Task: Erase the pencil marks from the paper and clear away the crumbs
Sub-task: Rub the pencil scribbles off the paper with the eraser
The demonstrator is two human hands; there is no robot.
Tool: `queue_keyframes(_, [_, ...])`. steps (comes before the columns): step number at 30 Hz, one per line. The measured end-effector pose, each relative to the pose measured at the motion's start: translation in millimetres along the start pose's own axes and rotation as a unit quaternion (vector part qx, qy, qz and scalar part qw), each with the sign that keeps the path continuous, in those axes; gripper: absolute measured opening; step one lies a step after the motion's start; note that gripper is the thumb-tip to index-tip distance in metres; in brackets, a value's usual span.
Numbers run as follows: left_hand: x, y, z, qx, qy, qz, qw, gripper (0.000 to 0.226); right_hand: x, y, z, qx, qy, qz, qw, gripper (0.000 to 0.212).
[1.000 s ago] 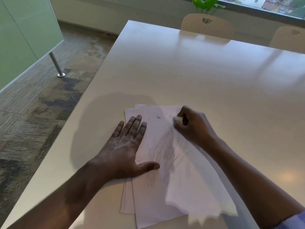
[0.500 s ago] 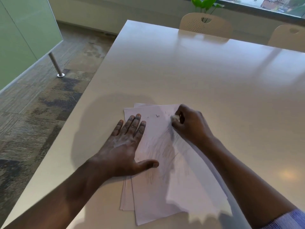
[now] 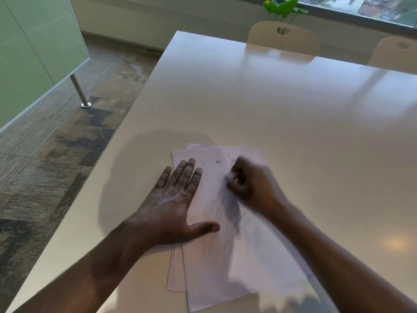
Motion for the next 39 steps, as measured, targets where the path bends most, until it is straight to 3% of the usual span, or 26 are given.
queue_keyframes(3, [-0.3,-0.6,-0.3,-0.002,0.005,0.003,1.000,0.132,-11.0,27.6,-16.9,0.072,0.005,-0.062,0.995,0.011])
queue_keyframes(9, [1.4,0.2,0.6,-0.001,0.000,-0.010,1.000,0.127,25.7,-14.5,48.4,-0.071,0.024,0.066,0.995,0.012])
queue_keyframes(14, [0.6,-0.2,-0.2,0.002,-0.002,-0.009,1.000,0.128,4.8,8.4,13.1,0.040,0.021,-0.016,0.999,0.011])
queue_keyframes(20, [1.4,0.7,-0.2,-0.005,0.010,0.002,1.000,0.130,30.6,-36.9,52.7,-0.037,0.045,0.037,0.998,0.013])
queue_keyframes(25, [2.2,-0.2,-1.1,0.000,0.000,-0.007,1.000,0.130,16.9,-14.2,26.2,0.030,0.040,-0.031,0.998,0.012])
queue_keyframes(31, [1.0,-0.6,-0.3,-0.002,-0.001,-0.013,1.000,0.128,29.5,-35.3,48.7,-0.039,0.046,0.030,0.998,0.011])
queue_keyframes(36, [0.3,-1.3,-0.6,-0.002,-0.002,-0.017,1.000,0.127,2.7,4.0,2.7,0.083,0.018,-0.075,0.994,0.011])
queue_keyframes(39, [0.5,-1.1,-0.8,-0.005,-0.005,-0.014,1.000,0.129,11.4,-13.9,28.2,0.020,0.033,-0.028,0.999,0.013])
Point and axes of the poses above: each hand's wrist, its own y-axis away from the middle knuckle, its own x-axis out of the back of the hand, z = x × y, the point moved 4 cm from there along -y, towards the middle knuckle, and after that the axes turned 4 degrees about -x, right-handed, at the moved point
